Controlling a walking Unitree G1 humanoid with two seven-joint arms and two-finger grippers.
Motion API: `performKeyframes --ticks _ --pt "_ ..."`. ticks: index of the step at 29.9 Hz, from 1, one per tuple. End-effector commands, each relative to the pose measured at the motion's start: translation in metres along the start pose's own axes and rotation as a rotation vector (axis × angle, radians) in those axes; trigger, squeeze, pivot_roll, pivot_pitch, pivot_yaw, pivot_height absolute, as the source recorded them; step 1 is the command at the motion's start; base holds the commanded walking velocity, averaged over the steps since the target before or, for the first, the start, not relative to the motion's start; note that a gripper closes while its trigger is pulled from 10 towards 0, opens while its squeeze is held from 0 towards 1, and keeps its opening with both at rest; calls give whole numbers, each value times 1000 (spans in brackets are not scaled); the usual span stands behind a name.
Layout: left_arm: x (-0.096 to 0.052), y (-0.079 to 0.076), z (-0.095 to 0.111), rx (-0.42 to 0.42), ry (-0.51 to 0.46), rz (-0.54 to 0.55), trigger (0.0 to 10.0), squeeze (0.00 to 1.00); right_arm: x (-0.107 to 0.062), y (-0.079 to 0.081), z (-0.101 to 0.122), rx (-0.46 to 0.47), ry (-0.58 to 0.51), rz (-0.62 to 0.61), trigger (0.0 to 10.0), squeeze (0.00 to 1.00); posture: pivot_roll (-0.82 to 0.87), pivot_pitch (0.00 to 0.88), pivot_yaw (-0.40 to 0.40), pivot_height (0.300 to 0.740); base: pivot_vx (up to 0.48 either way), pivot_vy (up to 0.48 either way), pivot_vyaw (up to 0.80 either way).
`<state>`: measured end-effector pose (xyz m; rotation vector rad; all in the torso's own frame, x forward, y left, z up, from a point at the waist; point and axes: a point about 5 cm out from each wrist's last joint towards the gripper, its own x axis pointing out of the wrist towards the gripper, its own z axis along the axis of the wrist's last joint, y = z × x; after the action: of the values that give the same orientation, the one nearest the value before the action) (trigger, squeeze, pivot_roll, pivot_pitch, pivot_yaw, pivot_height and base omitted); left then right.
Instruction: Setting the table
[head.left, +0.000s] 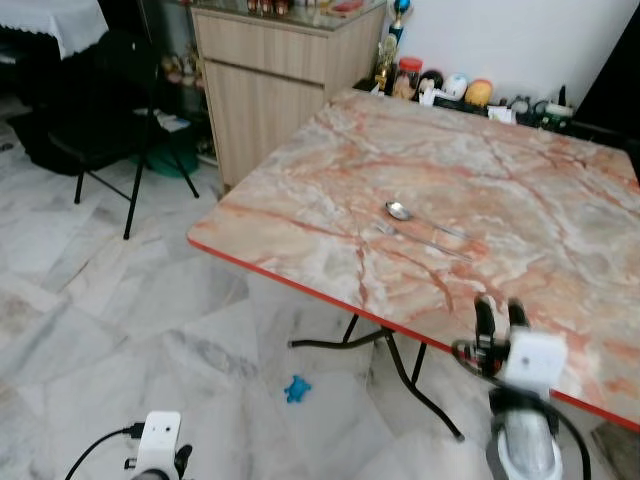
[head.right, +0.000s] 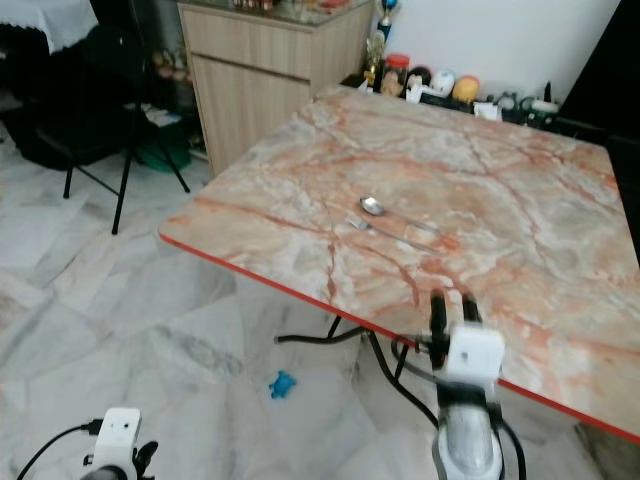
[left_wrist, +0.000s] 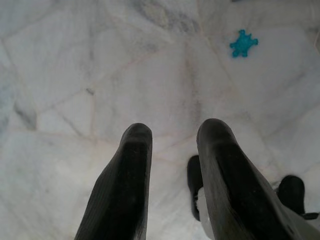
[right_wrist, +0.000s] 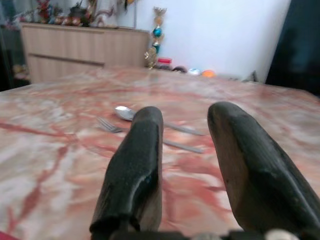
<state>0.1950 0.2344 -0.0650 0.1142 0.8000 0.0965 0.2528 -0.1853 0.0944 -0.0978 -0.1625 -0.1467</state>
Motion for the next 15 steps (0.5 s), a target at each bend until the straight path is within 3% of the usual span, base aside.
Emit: performKeyframes --ticks 1,3,5,15 --pt "-2 0 -7 -15 18 10 10000 0 5 5 -5 7 42 22 10000 0 120 0 -69 740 0 0 800" --pt "-2 1 -7 -16 17 16 10000 0 10 13 -4 18 45 58 10000 0 121 0 -69 740 148 0 769" --pt "-2 2 -7 -17 18 17 10000 0 15 20 -3 46 49 106 10000 0 129 0 -65 740 304 0 0" --pt "-2 5 -8 -3 25 17 10000 0 23 13 -2 55 41 98 10000 0 124 0 -54 740 306 0 0"
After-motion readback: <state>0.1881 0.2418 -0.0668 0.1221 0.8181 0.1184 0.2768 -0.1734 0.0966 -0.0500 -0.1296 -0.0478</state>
